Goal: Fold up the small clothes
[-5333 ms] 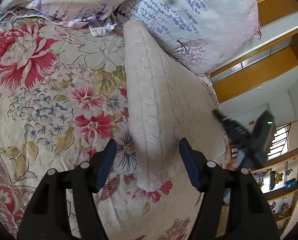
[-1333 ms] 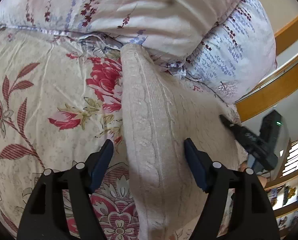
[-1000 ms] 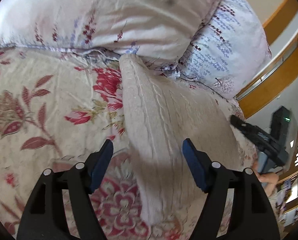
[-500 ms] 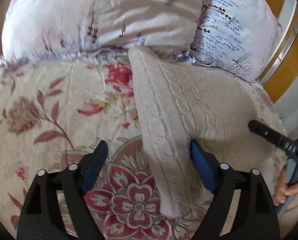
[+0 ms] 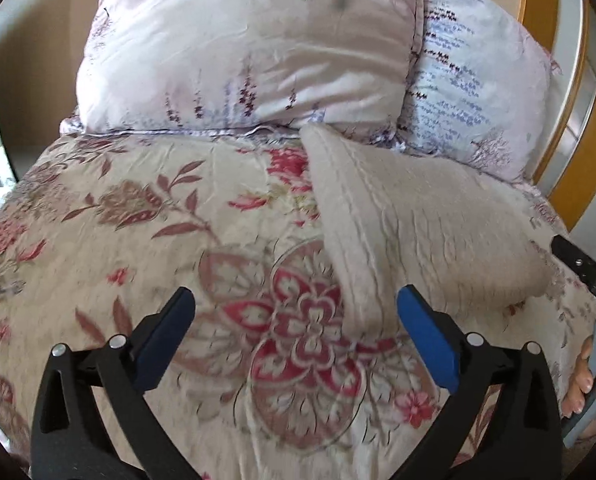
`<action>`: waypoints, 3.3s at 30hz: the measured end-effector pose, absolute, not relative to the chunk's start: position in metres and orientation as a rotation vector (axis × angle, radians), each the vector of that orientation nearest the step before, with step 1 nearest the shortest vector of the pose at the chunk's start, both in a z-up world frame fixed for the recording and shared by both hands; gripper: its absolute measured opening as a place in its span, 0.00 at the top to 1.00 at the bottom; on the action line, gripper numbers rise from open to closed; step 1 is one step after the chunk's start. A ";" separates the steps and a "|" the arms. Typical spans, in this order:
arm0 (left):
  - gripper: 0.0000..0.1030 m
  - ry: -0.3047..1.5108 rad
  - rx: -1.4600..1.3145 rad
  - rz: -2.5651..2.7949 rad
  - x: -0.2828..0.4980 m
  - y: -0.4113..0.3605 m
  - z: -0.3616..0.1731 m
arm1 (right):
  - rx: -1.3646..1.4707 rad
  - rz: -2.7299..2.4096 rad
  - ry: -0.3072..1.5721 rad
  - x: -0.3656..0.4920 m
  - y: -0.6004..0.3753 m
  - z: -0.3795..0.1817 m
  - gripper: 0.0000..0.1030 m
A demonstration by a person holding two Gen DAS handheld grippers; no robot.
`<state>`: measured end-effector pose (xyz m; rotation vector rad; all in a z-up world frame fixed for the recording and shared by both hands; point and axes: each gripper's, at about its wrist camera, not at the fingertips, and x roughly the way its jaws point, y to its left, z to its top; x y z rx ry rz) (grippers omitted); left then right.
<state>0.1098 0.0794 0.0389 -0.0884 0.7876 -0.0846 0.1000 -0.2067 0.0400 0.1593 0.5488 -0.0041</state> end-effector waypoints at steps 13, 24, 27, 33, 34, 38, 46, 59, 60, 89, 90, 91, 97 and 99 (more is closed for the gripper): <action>0.02 0.899 0.066 -0.077 0.103 0.038 0.019 | 0.129 0.064 0.725 0.098 -0.183 0.013 0.01; 0.02 0.979 0.075 -0.097 0.115 0.028 0.002 | 0.058 0.063 0.843 0.101 -0.164 -0.006 0.01; 0.02 0.968 0.078 -0.094 0.114 0.028 0.001 | 0.052 0.056 0.883 0.105 -0.163 -0.011 0.01; 0.02 0.956 0.078 -0.097 0.114 0.027 0.000 | 0.024 0.036 0.895 0.106 -0.158 -0.014 0.01; 0.02 0.955 0.078 -0.097 0.114 0.028 0.000 | 0.025 0.035 0.895 0.105 -0.158 -0.015 0.01; 0.02 0.956 0.078 -0.098 0.114 0.028 0.000 | 0.025 0.035 0.894 0.106 -0.160 -0.015 0.01; 0.02 0.955 0.078 -0.098 0.114 0.028 0.000 | 0.023 0.037 0.895 0.107 -0.160 -0.015 0.01; 0.02 0.955 0.076 -0.096 0.114 0.028 0.000 | 0.023 0.038 0.894 0.107 -0.161 -0.015 0.01; 0.02 0.955 0.076 -0.096 0.114 0.028 0.000 | 0.023 0.037 0.895 0.107 -0.160 -0.015 0.01; 0.02 0.954 0.074 -0.092 0.114 0.028 0.000 | 0.023 0.037 0.894 0.107 -0.160 -0.014 0.01; 0.02 0.954 0.074 -0.092 0.114 0.028 0.000 | 0.023 0.037 0.894 0.107 -0.160 -0.014 0.01; 0.02 0.954 0.074 -0.092 0.114 0.028 0.000 | 0.023 0.037 0.894 0.107 -0.160 -0.014 0.01; 0.02 0.954 0.074 -0.091 0.114 0.028 0.001 | 0.023 0.037 0.894 0.107 -0.160 -0.014 0.01; 0.02 0.954 0.074 -0.091 0.114 0.028 0.001 | 0.023 0.037 0.894 0.107 -0.160 -0.014 0.01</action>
